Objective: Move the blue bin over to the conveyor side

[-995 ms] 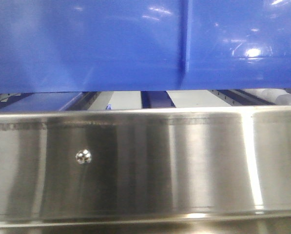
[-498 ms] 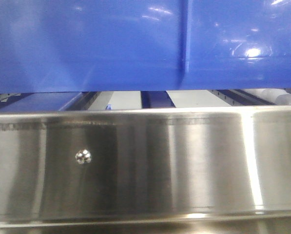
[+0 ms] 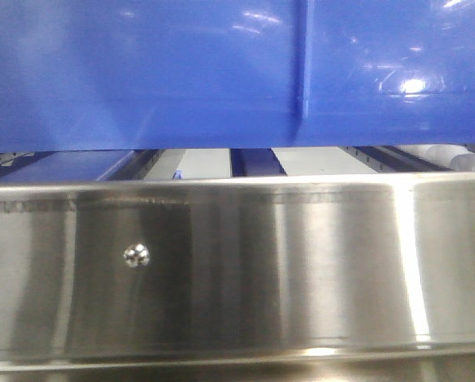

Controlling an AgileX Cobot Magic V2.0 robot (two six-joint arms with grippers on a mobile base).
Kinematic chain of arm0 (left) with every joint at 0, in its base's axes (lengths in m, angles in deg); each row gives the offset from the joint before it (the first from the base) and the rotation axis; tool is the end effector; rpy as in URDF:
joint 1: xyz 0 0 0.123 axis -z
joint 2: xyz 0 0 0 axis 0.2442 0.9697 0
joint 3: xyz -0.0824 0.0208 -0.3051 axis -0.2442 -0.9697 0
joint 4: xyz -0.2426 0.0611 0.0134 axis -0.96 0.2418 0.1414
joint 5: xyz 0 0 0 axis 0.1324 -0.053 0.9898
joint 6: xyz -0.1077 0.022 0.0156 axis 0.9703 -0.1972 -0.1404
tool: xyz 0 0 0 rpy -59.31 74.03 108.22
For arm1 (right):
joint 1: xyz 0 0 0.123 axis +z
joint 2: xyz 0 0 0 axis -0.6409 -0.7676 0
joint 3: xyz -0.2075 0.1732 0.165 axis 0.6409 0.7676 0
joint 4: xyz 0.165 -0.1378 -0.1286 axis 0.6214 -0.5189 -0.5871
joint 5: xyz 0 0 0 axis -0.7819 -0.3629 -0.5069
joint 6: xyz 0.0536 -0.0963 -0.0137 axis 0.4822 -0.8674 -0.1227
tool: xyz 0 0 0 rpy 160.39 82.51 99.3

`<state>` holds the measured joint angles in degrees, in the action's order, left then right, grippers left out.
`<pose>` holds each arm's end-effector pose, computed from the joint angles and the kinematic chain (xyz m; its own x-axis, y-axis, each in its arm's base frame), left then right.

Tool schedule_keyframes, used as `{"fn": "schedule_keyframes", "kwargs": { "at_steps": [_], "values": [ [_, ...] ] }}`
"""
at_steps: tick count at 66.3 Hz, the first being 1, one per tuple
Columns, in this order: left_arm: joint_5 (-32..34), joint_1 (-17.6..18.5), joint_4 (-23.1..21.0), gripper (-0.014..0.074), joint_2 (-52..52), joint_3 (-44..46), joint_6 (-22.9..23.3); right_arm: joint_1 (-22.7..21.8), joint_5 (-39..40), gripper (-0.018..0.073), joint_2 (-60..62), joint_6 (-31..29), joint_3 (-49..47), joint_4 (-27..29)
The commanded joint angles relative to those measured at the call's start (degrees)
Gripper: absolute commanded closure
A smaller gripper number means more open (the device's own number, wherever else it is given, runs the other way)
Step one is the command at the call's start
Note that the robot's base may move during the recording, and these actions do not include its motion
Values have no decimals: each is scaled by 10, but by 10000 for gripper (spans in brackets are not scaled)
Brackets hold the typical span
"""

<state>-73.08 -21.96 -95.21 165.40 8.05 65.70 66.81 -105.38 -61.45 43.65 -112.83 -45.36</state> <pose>0.3020 0.0300 0.4322 -0.8209 0.0584 -0.5681 0.0631 0.9979 0.0114 0.2849 0.1313 0.4364 -0.8023 -0.1519 -0.5773 -0.2169 0.9752 0.0449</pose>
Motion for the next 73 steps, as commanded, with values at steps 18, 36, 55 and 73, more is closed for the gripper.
{"fn": "schedule_keyframes", "kwargs": {
  "at_steps": [18, 36, 55, 73],
  "values": [
    [5, 2, 22, 596, -1, -1, 1, 1, 7, 629, 2, 1, -3, -10],
    [5, 2, 23, 605, -27, -1, 10, 1, 7, 629, 16, 1, -3, -10],
    [5, 12, 3, 605, -113, -1, 16, 1, 7, 629, 90, 1, -3, -31],
    [5, 106, 26, 612, -171, -1, 84, 1, 7, 629, 163, 0, -3, -43]
  ]
}}
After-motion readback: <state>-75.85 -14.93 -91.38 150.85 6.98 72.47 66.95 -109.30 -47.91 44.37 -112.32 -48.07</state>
